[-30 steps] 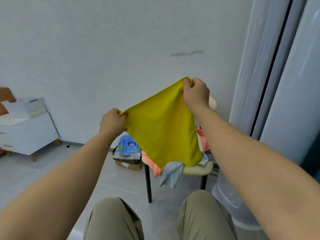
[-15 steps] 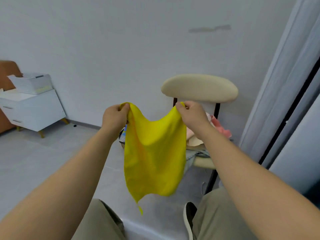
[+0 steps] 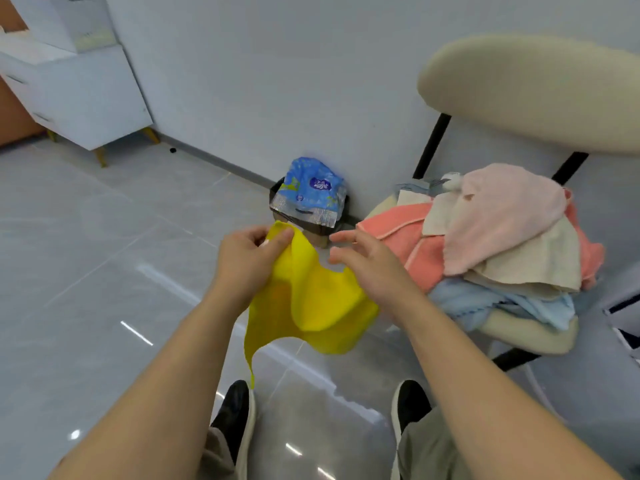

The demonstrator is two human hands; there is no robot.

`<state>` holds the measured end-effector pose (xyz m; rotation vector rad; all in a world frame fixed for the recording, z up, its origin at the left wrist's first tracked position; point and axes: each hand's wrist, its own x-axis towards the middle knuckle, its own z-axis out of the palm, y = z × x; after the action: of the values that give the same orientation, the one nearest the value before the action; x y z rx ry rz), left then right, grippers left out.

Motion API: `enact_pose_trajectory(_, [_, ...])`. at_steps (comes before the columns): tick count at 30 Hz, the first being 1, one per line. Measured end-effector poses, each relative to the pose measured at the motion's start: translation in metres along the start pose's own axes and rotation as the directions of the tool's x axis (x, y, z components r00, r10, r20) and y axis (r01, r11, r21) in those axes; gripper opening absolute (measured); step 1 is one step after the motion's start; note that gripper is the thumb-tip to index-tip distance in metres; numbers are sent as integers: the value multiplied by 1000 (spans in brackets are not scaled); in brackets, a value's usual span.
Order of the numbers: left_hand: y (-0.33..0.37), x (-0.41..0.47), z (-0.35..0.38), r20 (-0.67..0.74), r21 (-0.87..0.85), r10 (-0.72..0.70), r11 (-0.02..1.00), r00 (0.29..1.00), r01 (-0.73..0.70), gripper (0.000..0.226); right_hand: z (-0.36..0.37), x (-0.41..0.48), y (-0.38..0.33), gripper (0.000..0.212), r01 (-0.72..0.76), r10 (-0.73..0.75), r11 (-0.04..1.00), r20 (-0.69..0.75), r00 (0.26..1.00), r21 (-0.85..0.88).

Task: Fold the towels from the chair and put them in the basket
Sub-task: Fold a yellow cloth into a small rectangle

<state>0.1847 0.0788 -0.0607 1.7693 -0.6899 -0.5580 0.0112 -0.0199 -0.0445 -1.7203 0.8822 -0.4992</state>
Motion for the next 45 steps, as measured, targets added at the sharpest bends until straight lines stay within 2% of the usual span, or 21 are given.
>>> enact_pose_trajectory(2, [-9, 18, -2, 39, 46, -8, 999, 999, 6, 29, 16, 19, 15, 35, 37, -29, 995, 90, 995, -91])
enact_pose_trajectory(4, [-12, 38, -4, 76, 62, -3, 998, 997, -2, 22, 32, 37, 23, 36, 58, -39, 993, 178, 983, -101])
enact_pose_trajectory(6, [-13, 53, -5, 68, 32, -14, 999, 998, 12, 25, 40, 55, 22, 23, 64, -56, 997, 212, 976, -33])
enact_pose_trajectory(8, [-16, 63, -6, 53, -39, -27, 999, 998, 29, 29, 43, 74, 21, 13, 64, -77, 995, 181, 980, 77])
enact_pose_trajectory(11, [-20, 70, -3, 105, -74, -45, 996, 994, 53, 26, 48, 93, 27, 15, 43, -53, 992, 85, 995, 119])
enact_pose_trajectory(15, [-20, 71, -2, 163, -83, -44, 995, 986, 58, 19, 62, 102, 31, 28, -97, 30, 920, 178, 984, 379])
enact_pose_trajectory(18, [-22, 67, -5, 168, -39, -79, 995, 983, 87, 20, 63, 99, 33, 22, -89, 19, 922, 184, 983, 377])
enact_pose_trajectory(21, [-21, 63, -10, 251, -41, -97, 993, 963, 110, 25, 63, 95, 30, 9, -81, 34, 930, 136, 990, 359])
enact_pose_trajectory(25, [-23, 61, -15, 434, 192, -142, 979, 889, 63, 56, 52, 97, 27, 6, 17, 3, 934, -54, 999, 356])
enact_pose_trajectory(26, [-26, 61, -14, 468, 227, -155, 972, 870, 51, 56, 46, 97, 27, 5, 51, -17, 941, -104, 994, 335])
enact_pose_trajectory(28, [-31, 60, -13, 495, 287, -151, 958, 856, 4, 37, 33, 97, 25, 6, 114, -54, 950, -205, 977, 291])
enact_pose_trajectory(31, [-34, 60, -7, 468, 444, -111, 887, 877, -124, 8, 7, 98, 22, 11, 171, -72, 959, -388, 919, 228])
enact_pose_trajectory(33, [-34, 60, -1, 404, 555, -65, 810, 913, -188, 28, -12, 99, 23, 11, 192, -71, 961, -498, 864, 197])
enact_pose_trajectory(35, [-32, 59, 5, 351, 596, 4, 770, 936, -227, 40, -29, 101, 28, 10, 188, -59, 970, -603, 796, 153])
enact_pose_trajectory(39, [-31, 62, -2, 370, 528, 24, 817, 929, -232, 30, -62, 105, 43, 5, 143, -43, 988, -762, 646, 65])
enact_pose_trajectory(41, [-33, 67, -12, 395, 587, -7, 771, 919, -247, 17, -78, 105, 50, 6, 101, -23, 994, -811, 584, 44])
enact_pose_trajectory(43, [-34, 69, -20, 366, 637, -14, 732, 930, -240, 11, -90, 104, 56, 14, 70, 14, 996, -839, 544, 62])
enact_pose_trajectory(45, [-33, 70, -26, 290, 579, 2, 796, 957, -177, 7, -98, 103, 61, 25, 35, 41, 997, -852, 521, 70])
